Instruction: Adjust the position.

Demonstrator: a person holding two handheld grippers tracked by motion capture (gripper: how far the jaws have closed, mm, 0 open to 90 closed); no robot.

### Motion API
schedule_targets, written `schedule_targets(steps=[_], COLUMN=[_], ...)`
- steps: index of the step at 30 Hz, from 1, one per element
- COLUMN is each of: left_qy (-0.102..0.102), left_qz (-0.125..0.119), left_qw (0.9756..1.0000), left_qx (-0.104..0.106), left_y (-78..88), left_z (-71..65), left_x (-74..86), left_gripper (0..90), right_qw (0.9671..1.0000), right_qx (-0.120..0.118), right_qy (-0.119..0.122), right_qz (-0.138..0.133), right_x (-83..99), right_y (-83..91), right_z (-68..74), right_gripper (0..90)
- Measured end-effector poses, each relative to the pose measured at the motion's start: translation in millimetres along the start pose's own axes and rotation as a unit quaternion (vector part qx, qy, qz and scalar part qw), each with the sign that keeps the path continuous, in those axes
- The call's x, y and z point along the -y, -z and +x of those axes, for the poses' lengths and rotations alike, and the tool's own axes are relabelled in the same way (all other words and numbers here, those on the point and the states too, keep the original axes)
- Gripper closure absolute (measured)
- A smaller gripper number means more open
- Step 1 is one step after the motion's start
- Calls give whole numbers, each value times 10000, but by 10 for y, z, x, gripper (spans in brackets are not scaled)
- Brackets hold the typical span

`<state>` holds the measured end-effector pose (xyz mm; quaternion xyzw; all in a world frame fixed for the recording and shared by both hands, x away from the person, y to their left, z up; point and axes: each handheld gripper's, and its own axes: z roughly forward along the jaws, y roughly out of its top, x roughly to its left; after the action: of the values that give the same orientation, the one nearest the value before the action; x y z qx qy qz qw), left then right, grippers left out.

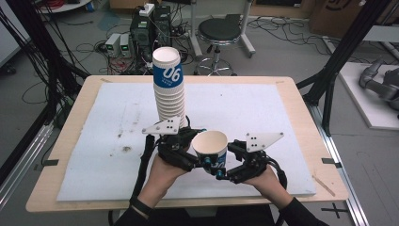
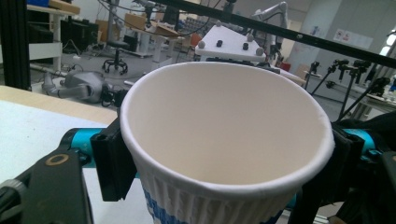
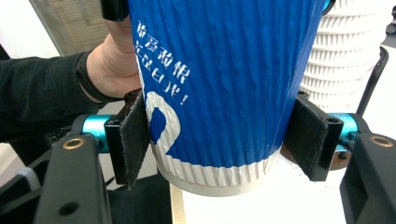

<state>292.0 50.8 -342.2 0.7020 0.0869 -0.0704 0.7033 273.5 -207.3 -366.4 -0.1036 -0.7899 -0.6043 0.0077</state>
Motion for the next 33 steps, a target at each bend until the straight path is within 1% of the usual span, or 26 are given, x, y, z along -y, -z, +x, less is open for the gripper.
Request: schedule_targets(steps=[4,8,10,13,16,20,23,26,27,29,33], left_qy=[-4,-40,-57,-152,-286,-447,-540,-656,-672,-641,-650], left_qz=[27,113,146,249,399,605,738,899,923,905,908], left_qw=[10000,9999,9999,9996,9987,9969,9953,9931,9928,9932,9933], left_qx=[48,11,-10,-62,-138,-248,-327,-380,-369,-353,-305], left_y=[6,27,42,61,66,50,17,-23,-36,-59,-79], left_z=[3,1,1,-4,-24,-54,-86,-118,-124,-133,-131], left_x=[-9,-27,-35,-57,-87,-114,-124,-137,-137,-129,-120], left_gripper=[232,238,241,246,246,247,249,251,251,251,251], right_qw=[10000,9997,9997,9998,9998,9999,9999,10000,10000,10000,10000], right_qx=[9,48,64,12,3,-28,-39,-3,3,2,-29], right_qy=[89,201,176,114,18,-62,-68,-36,-40,-31,-37], right_qz=[34,125,176,185,174,147,114,73,76,55,46], right_x=[-17,-28,-35,-32,-14,21,48,75,80,87,100], right_y=[8,20,26,33,28,-3,-35,-65,-74,-91,-122], right_z=[7,18,14,-7,-27,-42,-44,-45,-44,-36,-29], right_gripper=[293,269,254,236,220,219,218,218,218,218,226])
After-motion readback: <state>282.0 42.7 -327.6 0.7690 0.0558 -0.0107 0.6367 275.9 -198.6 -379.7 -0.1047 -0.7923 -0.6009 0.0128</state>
